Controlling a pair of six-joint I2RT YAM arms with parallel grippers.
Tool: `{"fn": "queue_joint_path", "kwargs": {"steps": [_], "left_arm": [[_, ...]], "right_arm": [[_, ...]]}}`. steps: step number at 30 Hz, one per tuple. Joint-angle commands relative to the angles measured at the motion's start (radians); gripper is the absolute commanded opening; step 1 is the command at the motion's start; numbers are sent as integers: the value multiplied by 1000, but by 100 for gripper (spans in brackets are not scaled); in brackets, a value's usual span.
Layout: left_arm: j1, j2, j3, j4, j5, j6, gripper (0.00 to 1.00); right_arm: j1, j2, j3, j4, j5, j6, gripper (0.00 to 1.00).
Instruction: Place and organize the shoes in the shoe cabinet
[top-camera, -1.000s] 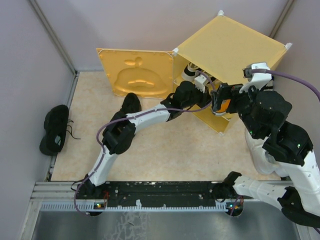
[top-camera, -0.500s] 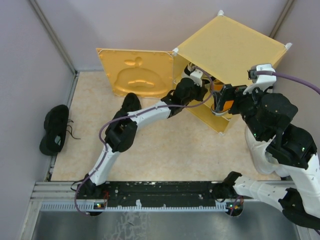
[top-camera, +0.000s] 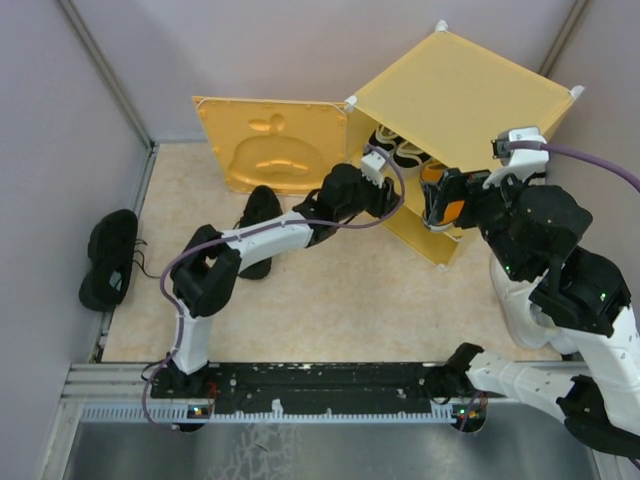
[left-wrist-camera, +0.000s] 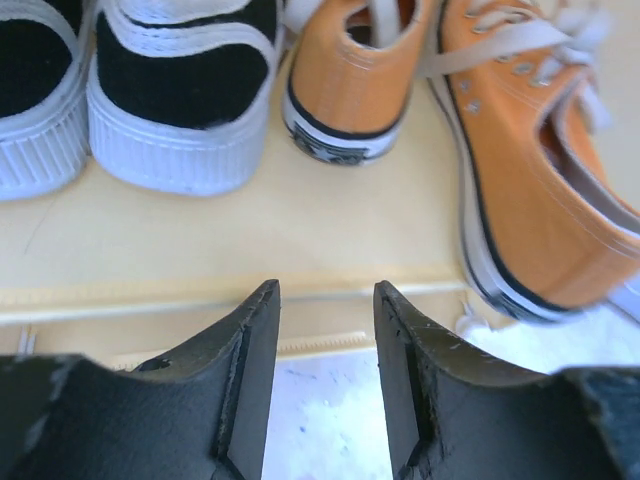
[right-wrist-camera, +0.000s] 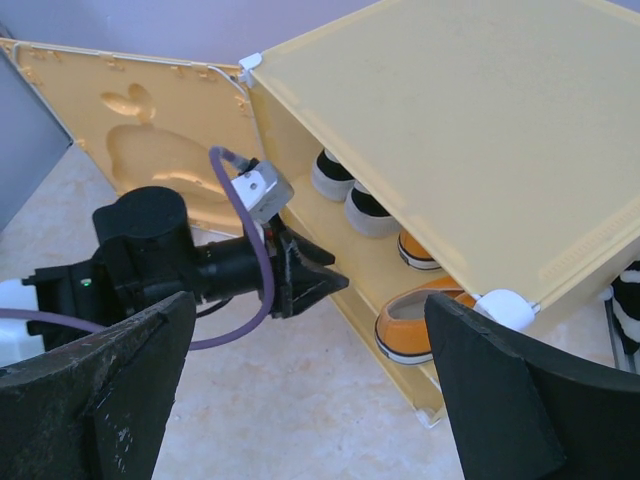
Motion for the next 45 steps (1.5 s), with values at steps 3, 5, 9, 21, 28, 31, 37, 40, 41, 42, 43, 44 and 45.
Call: {"fn": "queue_joint_path", "kwargs": {"steps": [3,5,9,21,28,31,37,40,41,42,43,44,45], "left_arm": [[2,-149,-100,4,258,34,50],[-9,-160,-108,5,314,23,50],[-44,-146,-104,14,357,9,50],[-88,-4,21,-6,345,-61,47],[-91,57,133,17,279,-93,46],[-92,75,186,12,258,-83,46],[-90,157,280,-11,266,-101,46],[-90,176,270,-6,279,-119,46],[-91,177,261,-5,279,-122,46],[-91,177,249,-5,279,-120,46],[-92,175,238,-5,276,-118,46],[-91,172,226,-7,276,-114,46],[-92,169,215,-9,275,-110,46]], "right_arm": [[-7,-4,-18,60,-15,-8,98],[-7,-4,-23,63,-18,-4,98],[-6,-7,-27,64,-20,0,98],[-8,-29,-29,60,-19,4,98],[-8,-32,-33,59,-20,3,98],[-7,-35,-32,57,-18,3,98],[-6,-41,-40,55,-17,6,98],[-8,-44,-38,52,-16,6,98],[-8,-45,-38,51,-14,6,98],[-7,-46,-39,51,-14,7,98],[-7,-48,-41,51,-15,9,98],[-8,-49,-42,53,-16,9,98],[-8,-49,-45,53,-17,10,98]]}}
